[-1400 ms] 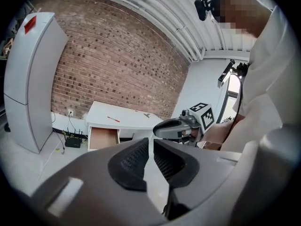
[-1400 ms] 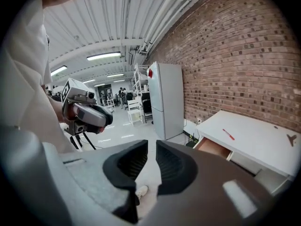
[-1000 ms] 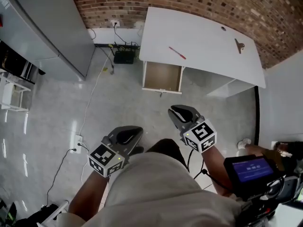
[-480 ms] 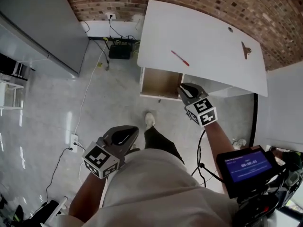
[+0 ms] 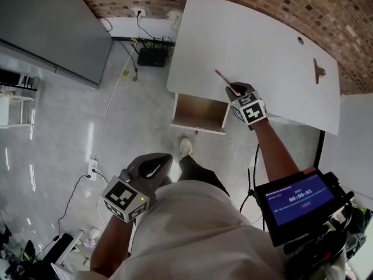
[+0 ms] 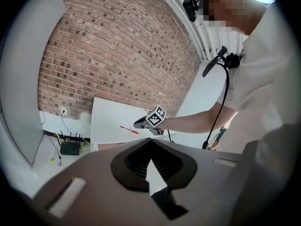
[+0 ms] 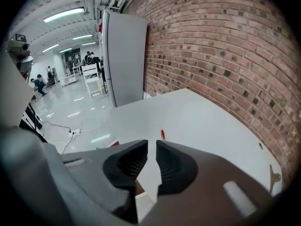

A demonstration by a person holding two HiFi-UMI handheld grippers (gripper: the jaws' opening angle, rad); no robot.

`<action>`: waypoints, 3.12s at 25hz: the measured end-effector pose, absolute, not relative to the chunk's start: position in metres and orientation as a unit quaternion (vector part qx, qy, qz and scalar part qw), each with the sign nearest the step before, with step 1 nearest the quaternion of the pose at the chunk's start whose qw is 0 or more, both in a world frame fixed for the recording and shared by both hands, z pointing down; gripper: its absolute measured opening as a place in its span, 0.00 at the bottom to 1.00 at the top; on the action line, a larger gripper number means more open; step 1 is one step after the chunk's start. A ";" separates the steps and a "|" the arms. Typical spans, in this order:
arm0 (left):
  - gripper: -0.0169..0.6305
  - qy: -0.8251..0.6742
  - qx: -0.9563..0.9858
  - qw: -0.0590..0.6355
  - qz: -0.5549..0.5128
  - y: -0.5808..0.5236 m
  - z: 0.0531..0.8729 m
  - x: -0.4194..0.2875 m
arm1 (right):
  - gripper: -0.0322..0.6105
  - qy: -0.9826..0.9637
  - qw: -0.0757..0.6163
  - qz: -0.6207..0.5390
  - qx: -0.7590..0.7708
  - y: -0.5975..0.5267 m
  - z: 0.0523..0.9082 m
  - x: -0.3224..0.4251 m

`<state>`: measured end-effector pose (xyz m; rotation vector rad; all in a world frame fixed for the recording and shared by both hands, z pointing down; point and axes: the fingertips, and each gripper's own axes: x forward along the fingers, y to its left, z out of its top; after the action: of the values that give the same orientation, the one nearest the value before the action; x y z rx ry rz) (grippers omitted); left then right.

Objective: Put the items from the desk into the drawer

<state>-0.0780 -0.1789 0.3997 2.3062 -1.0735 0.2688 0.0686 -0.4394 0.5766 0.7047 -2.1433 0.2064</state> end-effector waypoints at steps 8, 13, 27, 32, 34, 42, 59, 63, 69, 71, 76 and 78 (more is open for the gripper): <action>0.04 -0.417 0.852 0.298 0.109 -0.200 0.405 -0.079 | 0.13 -0.832 0.488 0.101 0.245 -0.473 0.634 0.070; 0.04 -0.425 0.845 0.304 0.111 -0.195 0.403 -0.082 | 0.13 -0.826 0.498 0.127 0.231 -0.471 0.642 0.069; 0.04 -0.413 0.848 0.310 0.119 -0.201 0.397 -0.085 | 0.12 -0.822 0.460 0.187 0.278 -0.482 0.637 0.073; 0.04 -0.403 0.852 0.311 0.123 -0.184 0.405 -0.092 | 0.11 -0.823 0.411 0.229 0.319 -0.463 0.635 0.067; 0.04 -0.395 0.857 0.308 0.121 -0.173 0.410 -0.094 | 0.11 -0.821 0.392 0.242 0.337 -0.449 0.633 0.066; 0.04 -0.366 0.873 0.304 0.109 -0.130 0.411 -0.102 | 0.11 -0.810 0.340 0.286 0.383 -0.382 0.621 0.059; 0.04 -0.351 0.874 0.314 0.121 -0.060 0.419 -0.119 | 0.11 -0.767 0.290 0.373 0.433 -0.297 0.680 0.040; 0.04 -0.352 0.871 0.320 0.121 -0.061 0.424 -0.111 | 0.11 -0.753 0.293 0.388 0.443 -0.308 0.704 0.048; 0.04 -0.349 0.867 0.333 0.125 -0.090 0.452 -0.109 | 0.11 -0.739 0.305 0.405 0.444 -0.339 0.762 0.038; 0.04 -0.345 0.869 0.333 0.122 -0.101 0.454 -0.101 | 0.11 -0.733 0.302 0.414 0.447 -0.349 0.776 0.040; 0.04 -0.342 0.868 0.339 0.122 -0.124 0.469 -0.092 | 0.11 -0.721 0.302 0.433 0.450 -0.369 0.817 0.038; 0.04 -0.344 0.867 0.340 0.120 -0.132 0.476 -0.089 | 0.11 -0.717 0.303 0.439 0.449 -0.374 0.831 0.037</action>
<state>-0.0891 -0.1320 0.4758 2.2564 -0.8955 0.3135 0.0369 -0.3745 0.8311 1.1888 -1.9004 1.1629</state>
